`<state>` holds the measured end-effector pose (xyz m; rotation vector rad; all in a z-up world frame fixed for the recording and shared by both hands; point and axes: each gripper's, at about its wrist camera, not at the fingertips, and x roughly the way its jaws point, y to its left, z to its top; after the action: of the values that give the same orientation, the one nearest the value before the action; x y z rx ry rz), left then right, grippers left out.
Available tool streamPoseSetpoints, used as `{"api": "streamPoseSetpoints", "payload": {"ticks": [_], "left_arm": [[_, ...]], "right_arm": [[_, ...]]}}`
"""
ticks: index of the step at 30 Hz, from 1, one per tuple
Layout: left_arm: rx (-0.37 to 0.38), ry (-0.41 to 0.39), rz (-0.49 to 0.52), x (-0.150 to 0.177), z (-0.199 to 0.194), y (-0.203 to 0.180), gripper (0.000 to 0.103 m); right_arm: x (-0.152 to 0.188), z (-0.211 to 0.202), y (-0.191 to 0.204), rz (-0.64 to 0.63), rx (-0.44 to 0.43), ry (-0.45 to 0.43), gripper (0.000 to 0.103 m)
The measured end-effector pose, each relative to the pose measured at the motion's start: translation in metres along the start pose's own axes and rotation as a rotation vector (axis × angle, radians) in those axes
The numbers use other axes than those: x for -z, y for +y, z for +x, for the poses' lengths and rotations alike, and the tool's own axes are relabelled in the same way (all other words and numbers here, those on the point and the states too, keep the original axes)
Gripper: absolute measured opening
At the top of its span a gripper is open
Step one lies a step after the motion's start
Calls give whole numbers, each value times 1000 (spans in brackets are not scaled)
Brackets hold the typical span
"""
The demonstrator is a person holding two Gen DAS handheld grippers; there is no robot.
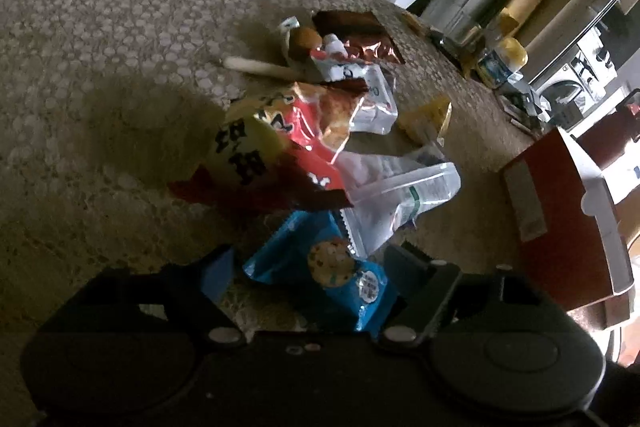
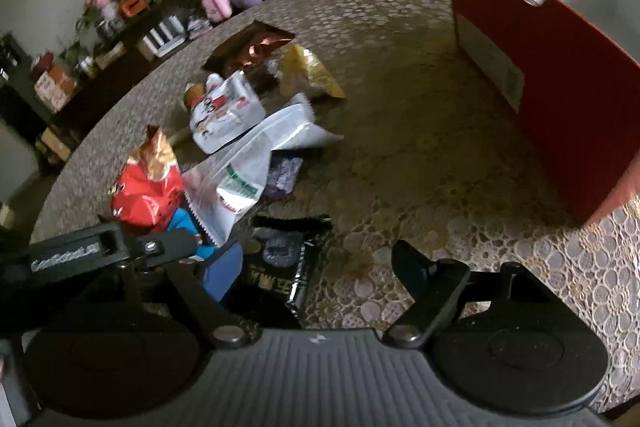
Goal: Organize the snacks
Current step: 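Grasp the blue cookie bag with the left gripper while the right grasps the black snack packet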
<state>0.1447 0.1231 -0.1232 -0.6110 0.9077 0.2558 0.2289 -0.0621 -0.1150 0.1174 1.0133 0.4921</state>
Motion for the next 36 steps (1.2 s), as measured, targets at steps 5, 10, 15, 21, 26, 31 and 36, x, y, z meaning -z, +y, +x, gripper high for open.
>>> {"api": "streamPoseSetpoints", "payload": {"ticks": [5,10,15,21,26,31,36], "left_arm": [[-23,8,-5,0,6,-5,72],[-35,-2,-21,-2,6,-5,61],[-34,-3,-40,-2,4,-2,54],[-29,-14,-28,5,-2,-4,45],[-15,-15,-27,14,-11,-6,45],[9,-25,14,25,-24,-19,45],[49,-58,70,32,-41,-39,45]], "right_arm": [[3,7,13,-61,32,7,83],[5,10,15,-69,39,4,71],[7,7,19,-71,15,4,48],[14,-2,19,-76,6,-12,31],[21,-12,9,-52,17,-22,30],[27,-29,-1,-27,23,-43,30],[28,-55,-10,-6,18,-89,30]]}}
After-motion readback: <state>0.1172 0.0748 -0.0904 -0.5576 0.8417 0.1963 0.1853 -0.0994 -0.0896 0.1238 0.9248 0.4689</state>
